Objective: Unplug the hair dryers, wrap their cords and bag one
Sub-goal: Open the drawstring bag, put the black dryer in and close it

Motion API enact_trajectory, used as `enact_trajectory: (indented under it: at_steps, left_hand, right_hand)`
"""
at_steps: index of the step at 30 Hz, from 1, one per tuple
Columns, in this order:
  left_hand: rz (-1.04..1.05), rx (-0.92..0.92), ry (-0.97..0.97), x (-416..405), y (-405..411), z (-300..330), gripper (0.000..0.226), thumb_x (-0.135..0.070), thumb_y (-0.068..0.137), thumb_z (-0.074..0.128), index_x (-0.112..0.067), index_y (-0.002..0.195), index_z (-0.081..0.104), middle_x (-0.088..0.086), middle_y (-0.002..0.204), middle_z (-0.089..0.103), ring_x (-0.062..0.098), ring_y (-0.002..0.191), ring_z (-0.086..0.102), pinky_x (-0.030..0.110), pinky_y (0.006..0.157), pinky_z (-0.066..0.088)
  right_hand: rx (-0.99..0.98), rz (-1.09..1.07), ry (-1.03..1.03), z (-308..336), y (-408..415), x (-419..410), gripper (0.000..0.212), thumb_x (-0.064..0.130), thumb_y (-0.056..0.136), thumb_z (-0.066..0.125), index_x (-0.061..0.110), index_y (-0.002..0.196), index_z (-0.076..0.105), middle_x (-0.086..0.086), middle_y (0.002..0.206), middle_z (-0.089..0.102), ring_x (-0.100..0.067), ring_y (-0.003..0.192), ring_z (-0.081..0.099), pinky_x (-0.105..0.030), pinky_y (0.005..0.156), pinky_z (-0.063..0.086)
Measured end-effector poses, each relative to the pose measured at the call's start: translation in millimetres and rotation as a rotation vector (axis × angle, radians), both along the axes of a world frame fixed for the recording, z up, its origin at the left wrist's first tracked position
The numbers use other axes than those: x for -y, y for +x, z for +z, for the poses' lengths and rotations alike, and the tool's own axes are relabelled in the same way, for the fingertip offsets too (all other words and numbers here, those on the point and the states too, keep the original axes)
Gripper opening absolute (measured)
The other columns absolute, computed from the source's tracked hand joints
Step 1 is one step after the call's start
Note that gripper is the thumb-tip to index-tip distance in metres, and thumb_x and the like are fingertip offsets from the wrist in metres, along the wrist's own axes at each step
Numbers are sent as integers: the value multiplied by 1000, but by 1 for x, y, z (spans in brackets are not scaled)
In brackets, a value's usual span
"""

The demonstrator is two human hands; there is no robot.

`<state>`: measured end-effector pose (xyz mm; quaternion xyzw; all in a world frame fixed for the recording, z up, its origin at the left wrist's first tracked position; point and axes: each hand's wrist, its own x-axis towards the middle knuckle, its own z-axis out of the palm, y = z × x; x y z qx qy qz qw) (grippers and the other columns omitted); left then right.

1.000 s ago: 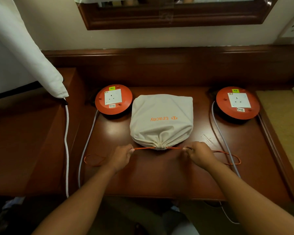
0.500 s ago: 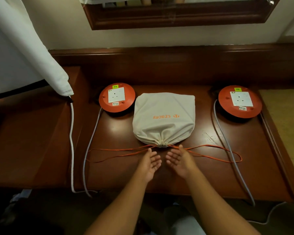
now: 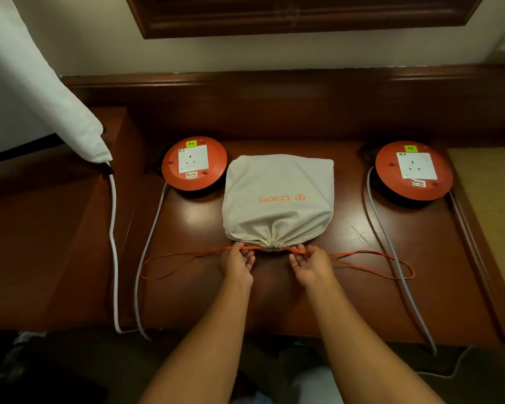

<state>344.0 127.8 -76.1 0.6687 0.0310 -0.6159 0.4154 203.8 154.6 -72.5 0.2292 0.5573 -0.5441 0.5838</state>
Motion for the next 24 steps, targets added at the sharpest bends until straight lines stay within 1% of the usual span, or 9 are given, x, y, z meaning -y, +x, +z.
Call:
enact_trajectory:
  at_steps: [1, 3, 4, 7, 12, 15, 18, 20, 24]
  left_hand:
    - [22, 31, -7, -1, 5, 0, 9, -12, 93, 55, -12, 84, 57, 5, 74, 55, 15, 66, 56, 24, 61, 47]
    - [54, 41, -48, -4, 17, 4, 4, -12, 92, 54, -13, 89, 56, 5, 78, 59, 16, 67, 58, 25, 65, 47]
    - [56, 27, -83, -5, 23, 7, 4, -14, 92, 52, -14, 90, 55, 5, 82, 60, 16, 70, 59, 26, 67, 46]
    - [-26, 41, -207, -9, 40, 23, 19, -19, 98, 44, -18, 82, 54, 4, 84, 65, 15, 76, 60, 30, 77, 42]
    - [-318, 168, -419, -22, 62, 72, 30, -18, 100, 40, -17, 74, 55, 5, 76, 64, 20, 78, 59, 35, 77, 40]
    - [-510, 258, -513, -28, 65, 103, 34, -16, 100, 40, -16, 71, 58, 4, 74, 63, 18, 75, 57, 31, 71, 39]
    - [-686, 333, -586, -27, 58, 128, 32, -8, 96, 42, -14, 70, 59, 5, 74, 63, 16, 72, 55, 25, 66, 39]
    - [-751, 380, -618, -23, 51, 142, 29, -10, 96, 42, -14, 73, 60, 5, 76, 64, 17, 75, 56, 27, 69, 40]
    - [-799, 446, -681, -6, 39, 171, 26, -16, 100, 40, -15, 81, 58, 3, 75, 63, 14, 75, 57, 26, 68, 41]
  right_hand:
    - [-9, -40, -3, -1, -5, -3, 19, 10, 98, 33, 11, 87, 48, -5, 79, 53, -18, 72, 56, -34, 80, 45]
    - [-43, -103, -12, 2, -14, -11, 22, 11, 101, 28, 15, 85, 43, -3, 72, 46, -18, 69, 55, -32, 68, 42]
    - [-62, -127, -22, 4, -18, -15, 25, 11, 101, 27, 17, 81, 41, -1, 69, 42, -17, 67, 54, -32, 68, 41]
    - [-136, -169, -73, 21, -29, -31, 28, 8, 99, 29, 17, 74, 38, -1, 65, 36, -17, 62, 49, -35, 81, 40]
    - [-281, -193, -219, 63, -35, -61, 25, 8, 95, 39, 16, 72, 43, 2, 49, 42, -15, 48, 49, -35, 69, 45]
    - [-396, -121, -304, 102, -29, -76, 17, 8, 93, 42, 15, 78, 48, -1, 54, 40, -17, 46, 47, -32, 61, 46]
    - [-566, 7, -401, 148, -14, -82, 18, 6, 95, 38, 12, 81, 48, -4, 58, 37, -20, 50, 42, -34, 60, 44]
    - [-693, 127, -448, 174, -6, -79, 19, 9, 97, 37, 10, 83, 51, -3, 57, 39, -17, 51, 43, -34, 59, 45]
    - [-875, 390, -500, 210, 2, -53, 23, 14, 99, 35, 11, 84, 52, -1, 57, 40, -14, 52, 40, -34, 60, 42]
